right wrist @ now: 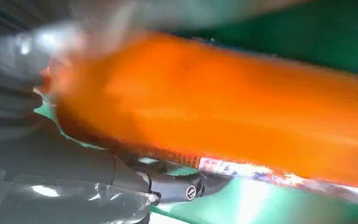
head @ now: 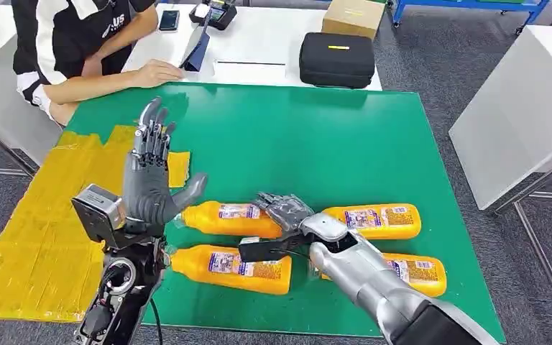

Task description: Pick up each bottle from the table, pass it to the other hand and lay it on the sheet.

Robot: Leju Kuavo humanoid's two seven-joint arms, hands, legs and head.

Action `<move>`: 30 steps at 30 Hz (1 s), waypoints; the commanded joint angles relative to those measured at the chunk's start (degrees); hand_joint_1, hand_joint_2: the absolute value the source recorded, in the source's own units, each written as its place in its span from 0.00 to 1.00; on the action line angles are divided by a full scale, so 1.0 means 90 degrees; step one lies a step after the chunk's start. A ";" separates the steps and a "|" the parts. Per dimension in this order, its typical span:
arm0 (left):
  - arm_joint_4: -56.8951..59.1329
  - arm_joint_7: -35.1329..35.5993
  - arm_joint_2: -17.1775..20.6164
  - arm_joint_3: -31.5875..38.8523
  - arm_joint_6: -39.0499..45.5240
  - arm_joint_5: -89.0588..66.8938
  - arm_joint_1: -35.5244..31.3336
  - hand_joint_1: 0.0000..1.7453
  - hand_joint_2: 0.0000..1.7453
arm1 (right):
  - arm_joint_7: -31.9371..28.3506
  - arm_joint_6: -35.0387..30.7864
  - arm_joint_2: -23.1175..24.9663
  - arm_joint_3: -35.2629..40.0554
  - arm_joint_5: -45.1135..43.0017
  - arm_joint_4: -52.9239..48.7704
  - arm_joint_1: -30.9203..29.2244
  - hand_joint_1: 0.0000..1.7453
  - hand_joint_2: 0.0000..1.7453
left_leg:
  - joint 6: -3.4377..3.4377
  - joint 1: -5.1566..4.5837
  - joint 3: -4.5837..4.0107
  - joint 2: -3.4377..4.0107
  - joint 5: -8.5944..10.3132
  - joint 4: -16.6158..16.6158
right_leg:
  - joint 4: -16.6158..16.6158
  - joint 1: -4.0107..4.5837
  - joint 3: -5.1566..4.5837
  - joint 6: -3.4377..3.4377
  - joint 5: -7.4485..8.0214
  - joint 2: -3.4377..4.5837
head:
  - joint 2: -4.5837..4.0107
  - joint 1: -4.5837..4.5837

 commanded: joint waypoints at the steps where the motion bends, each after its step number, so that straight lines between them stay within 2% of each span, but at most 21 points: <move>1: 0.0407 -0.0116 0.0087 -0.0001 -0.0009 0.0085 -0.0213 0.00 1.00 | 0.0378 -0.0451 0.0070 0.0630 0.0329 0.0679 0.0062 1.00 1.00 | 0.0003 0.0004 0.0040 -0.0006 -0.0013 -0.0005 | -0.0006 0.0007 0.0041 -0.0034 -0.0011 -0.0001 | 0.0000 0.0000; 12: 0.0093 -0.0191 0.0143 -0.0058 0.0022 0.0072 -0.0088 0.00 1.00 | 0.0586 -0.0567 0.0093 0.0717 0.0482 0.0678 0.0077 1.00 1.00 | 0.0002 0.0002 0.0038 -0.0006 -0.0006 -0.0005 | -0.0006 0.0003 0.0038 -0.0020 -0.0006 -0.0002 | 0.0000 -0.0005; 15: -0.0282 -0.0208 0.0200 -0.0101 0.0125 0.0024 0.0079 0.00 1.00 | 0.0831 -0.1215 0.0146 0.0666 0.0645 0.0623 0.0089 1.00 1.00 | 0.0003 0.0003 0.0057 -0.0010 -0.0017 -0.0003 | -0.0004 0.0007 0.0058 -0.0041 -0.0016 -0.0001 | 0.0000 -0.0005; 20: -0.0428 -0.0145 0.0212 -0.0008 0.0237 -0.0060 0.0285 0.00 1.00 | 0.1354 -0.2827 0.0174 0.0022 0.0528 0.0235 0.0116 1.00 1.00 | 0.0002 0.0000 0.0038 0.0004 -0.0008 -0.0004 | -0.0003 0.0002 0.0035 -0.0024 -0.0005 0.0009 | 0.0000 -0.0005; 26: -0.0453 -0.0137 0.0195 0.0022 0.0245 -0.0073 0.0330 0.00 1.00 | 0.1338 -0.3006 0.0166 -0.0155 0.0483 0.0153 0.0123 1.00 1.00 | 0.0002 -0.0002 0.0024 0.0000 -0.0008 -0.0003 | 0.0001 0.0000 0.0027 -0.0023 -0.0005 0.0007 | 0.0000 -0.0005; 28: -0.0488 -0.0104 0.0162 0.0046 0.0241 -0.0132 0.0375 0.00 1.00 | 0.1320 -0.3840 0.0146 -0.0637 0.0274 -0.0176 0.0241 1.00 1.00 | 0.0003 0.0002 0.0035 -0.0004 -0.0016 0.0002 | 0.0004 0.0005 0.0039 -0.0036 -0.0013 0.0005 | 0.0000 -0.0002; 30: -0.0533 -0.0081 0.0139 0.0052 0.0237 -0.0182 0.0422 0.00 1.00 | 0.1180 -0.4240 0.0112 -0.1032 0.0078 -0.0490 0.0302 1.00 1.00 | 0.0002 0.0000 0.0019 0.0001 -0.0007 -0.0002 | 0.0000 0.0003 0.0023 -0.0022 -0.0003 0.0008 | 0.0000 -0.0005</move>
